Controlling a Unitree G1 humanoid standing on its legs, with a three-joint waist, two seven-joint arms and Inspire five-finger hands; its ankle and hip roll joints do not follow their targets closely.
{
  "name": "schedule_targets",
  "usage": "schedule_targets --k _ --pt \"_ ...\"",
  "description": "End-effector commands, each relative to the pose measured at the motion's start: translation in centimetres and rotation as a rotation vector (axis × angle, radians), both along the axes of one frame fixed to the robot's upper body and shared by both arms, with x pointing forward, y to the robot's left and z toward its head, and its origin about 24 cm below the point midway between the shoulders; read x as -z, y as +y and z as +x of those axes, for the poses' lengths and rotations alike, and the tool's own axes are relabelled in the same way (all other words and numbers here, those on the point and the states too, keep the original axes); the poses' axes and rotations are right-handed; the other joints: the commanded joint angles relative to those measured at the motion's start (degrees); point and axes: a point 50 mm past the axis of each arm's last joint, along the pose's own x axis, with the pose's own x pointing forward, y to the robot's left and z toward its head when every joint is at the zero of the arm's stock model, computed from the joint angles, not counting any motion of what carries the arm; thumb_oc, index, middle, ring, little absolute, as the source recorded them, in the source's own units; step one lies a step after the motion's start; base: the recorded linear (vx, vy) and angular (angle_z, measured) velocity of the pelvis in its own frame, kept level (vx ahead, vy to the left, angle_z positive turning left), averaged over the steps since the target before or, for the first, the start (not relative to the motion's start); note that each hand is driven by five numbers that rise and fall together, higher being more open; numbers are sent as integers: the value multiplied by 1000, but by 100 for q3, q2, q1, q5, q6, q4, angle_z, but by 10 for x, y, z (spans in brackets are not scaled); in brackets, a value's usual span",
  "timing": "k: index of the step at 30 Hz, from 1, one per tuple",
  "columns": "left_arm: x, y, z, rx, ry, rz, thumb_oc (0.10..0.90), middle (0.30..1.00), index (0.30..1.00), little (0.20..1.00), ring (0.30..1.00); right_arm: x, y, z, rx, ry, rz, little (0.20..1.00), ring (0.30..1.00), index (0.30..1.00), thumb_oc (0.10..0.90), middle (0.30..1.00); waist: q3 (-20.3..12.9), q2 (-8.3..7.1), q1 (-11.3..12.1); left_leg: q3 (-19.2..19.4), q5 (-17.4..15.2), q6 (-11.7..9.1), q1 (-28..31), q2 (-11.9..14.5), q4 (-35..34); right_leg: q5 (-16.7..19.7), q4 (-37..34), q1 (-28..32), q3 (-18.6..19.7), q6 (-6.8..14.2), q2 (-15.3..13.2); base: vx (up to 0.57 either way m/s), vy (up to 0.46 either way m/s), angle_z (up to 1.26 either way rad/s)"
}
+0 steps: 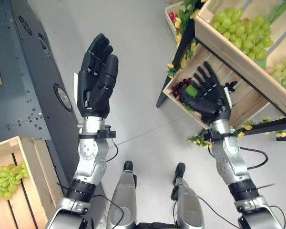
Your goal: Pick up the fruits from the basket on one side to the basket on the other side
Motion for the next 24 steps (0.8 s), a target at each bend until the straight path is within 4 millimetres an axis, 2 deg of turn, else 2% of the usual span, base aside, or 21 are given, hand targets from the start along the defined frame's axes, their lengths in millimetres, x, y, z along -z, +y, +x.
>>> schedule_targets --k 1,3,4,6,9,11,13,18,24 --pt "-27 -19 -24 81 -211 98 800 900 900 900 900 -23 -10 -14 -111 -213 119 900 900 900 800 900 -1130 147 -42 77 266 104 982 -473 -1741 -610 48 514 253 635 44 71 -100 -10" --pt "-23 -17 -23 85 -196 108 800 900 900 900 900 -14 -9 -18 -137 -186 123 900 900 900 800 900 -1220 160 -86 66 280 108 1058 -474 -1829 -632 -50 560 319 633 113 57 -122 -1" --pt "-18 -15 -24 88 -174 115 800 900 900 900 900 -3 -7 -24 -184 -153 125 900 900 900 800 900 -1331 190 -117 97 352 106 1161 -412 -1957 -677 -119 653 301 628 172 41 -140 9" --pt "-15 -15 -25 89 -162 120 800 900 900 900 900 2 -5 -28 -207 -138 123 900 900 900 800 900 -1390 206 -143 106 381 92 1204 -380 -2008 -697 -166 687 323 621 209 23 -170 12" --pt "-3 -10 -28 83 -116 103 800 900 900 900 900 26 -1 -40 -267 -56 140 900 900 900 800 900 -1636 270 -234 110 526 26 1450 -254 -2303 -772 -443 855 388 621 352 67 -234 11" --pt "0 -8 -29 82 -105 87 800 900 900 900 900 30 1 -41 -288 -29 138 900 900 900 800 900 -1707 299 -257 77 606 -7 1543 -212 -2446 -793 -556 930 403 613 400 42 -147 7" --pt "6 -7 -31 93 -85 56 800 900 900 900 900 42 11 -50 -379 24 93 900 900 900 800 900 -1889 378 -300 17 837 -132 1699 -99 -2815 -861 -785 1101 333 506 511 16 -167 -5" --pt "15 -15 -31 139 -43 42 800 900 900 900 900 54 13 -57 -402 107 77 900 900 900 800 900 -2102 485 -366 -64 1119 -304 1828 57 -3205 -1019 -917 1289 107 321 648 -19 -148 6" --pt "26 -16 -30 154 27 -5 800 900 900 900 900 60 23 -60 -454 132 61 900 900 900 800 900 -2276 592 -388 -173 1174 -413 1779 184 -3208 -1320 -771 1380 -86 143 825 -22 -168 6"
